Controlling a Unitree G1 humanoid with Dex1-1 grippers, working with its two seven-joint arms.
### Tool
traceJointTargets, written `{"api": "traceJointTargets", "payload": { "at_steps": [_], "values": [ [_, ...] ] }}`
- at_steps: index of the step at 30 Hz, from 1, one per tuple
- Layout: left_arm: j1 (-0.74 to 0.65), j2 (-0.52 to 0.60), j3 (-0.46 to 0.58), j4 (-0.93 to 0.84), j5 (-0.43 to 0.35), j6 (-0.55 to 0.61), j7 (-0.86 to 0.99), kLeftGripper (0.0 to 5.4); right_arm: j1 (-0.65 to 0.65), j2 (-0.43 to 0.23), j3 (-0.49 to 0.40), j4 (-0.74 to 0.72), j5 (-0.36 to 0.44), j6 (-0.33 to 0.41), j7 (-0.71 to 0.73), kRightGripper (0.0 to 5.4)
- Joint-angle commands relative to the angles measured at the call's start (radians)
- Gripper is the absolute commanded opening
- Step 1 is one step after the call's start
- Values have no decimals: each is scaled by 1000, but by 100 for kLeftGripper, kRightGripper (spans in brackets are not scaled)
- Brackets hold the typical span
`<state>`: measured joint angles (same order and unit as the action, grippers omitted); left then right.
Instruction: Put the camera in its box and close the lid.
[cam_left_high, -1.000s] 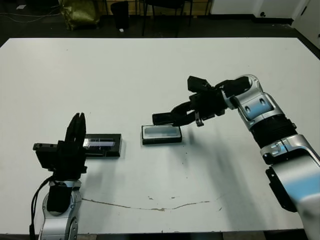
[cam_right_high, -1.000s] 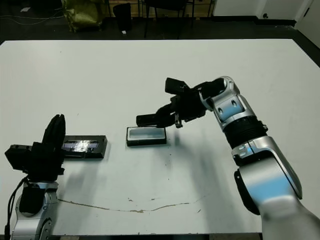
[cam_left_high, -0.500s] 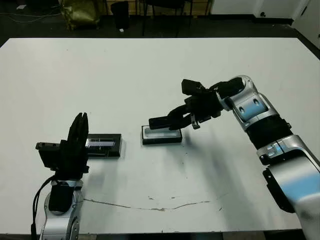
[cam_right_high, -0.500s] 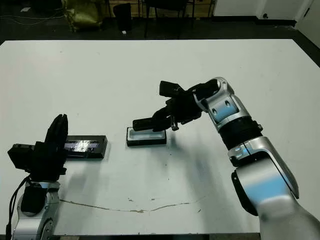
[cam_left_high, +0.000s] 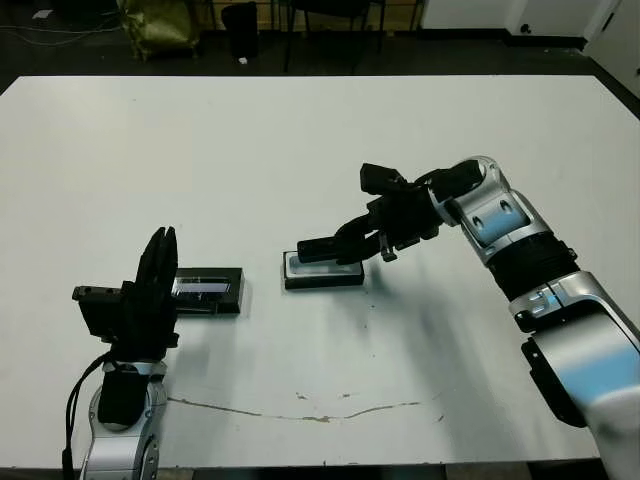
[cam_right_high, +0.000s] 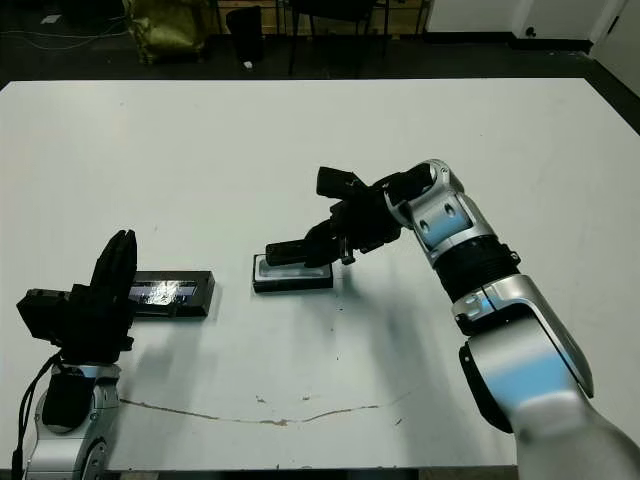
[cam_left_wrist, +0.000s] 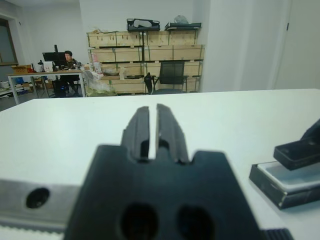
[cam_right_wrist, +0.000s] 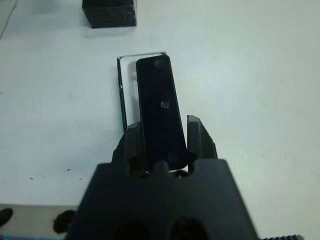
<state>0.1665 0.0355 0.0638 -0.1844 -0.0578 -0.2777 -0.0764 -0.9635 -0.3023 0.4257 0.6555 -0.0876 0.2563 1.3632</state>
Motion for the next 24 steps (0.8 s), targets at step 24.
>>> {"api": "traceJointTargets", "payload": {
  "at_steps": [24],
  "values": [
    [26,0,-8,11,0,5,2,0,-85,35,66,-24,-49,122,15,60]
  ]
}}
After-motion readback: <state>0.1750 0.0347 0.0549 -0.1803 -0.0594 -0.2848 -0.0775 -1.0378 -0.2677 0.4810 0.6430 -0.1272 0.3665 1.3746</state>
